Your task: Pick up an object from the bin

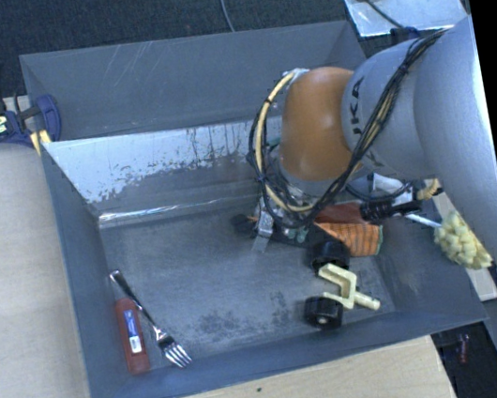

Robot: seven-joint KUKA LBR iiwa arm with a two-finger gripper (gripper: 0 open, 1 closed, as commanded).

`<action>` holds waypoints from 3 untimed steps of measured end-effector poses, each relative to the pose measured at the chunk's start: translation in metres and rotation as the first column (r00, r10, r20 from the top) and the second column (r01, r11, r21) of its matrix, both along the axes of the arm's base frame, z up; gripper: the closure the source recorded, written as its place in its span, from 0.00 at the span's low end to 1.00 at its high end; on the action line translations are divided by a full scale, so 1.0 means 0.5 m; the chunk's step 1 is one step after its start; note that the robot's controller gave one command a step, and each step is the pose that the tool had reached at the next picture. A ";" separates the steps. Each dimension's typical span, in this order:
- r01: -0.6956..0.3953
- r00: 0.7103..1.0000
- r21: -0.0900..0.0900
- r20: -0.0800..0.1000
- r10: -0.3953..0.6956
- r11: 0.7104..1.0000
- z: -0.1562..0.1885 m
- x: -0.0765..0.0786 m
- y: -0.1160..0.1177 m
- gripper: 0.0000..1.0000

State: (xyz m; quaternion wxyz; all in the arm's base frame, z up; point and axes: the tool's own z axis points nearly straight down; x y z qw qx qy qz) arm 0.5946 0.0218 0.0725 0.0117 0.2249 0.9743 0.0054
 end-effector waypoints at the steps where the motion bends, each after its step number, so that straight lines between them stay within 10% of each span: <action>1: 0.000 1.000 0.000 0.000 0.000 1.000 0.000 0.000 0.000 1.00; 3: 0.004 1.000 0.000 -0.002 -0.004 1.000 0.157 0.017 0.015 1.00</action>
Offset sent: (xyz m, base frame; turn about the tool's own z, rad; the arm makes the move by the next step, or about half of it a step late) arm -0.0038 -0.0024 0.0185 -0.0419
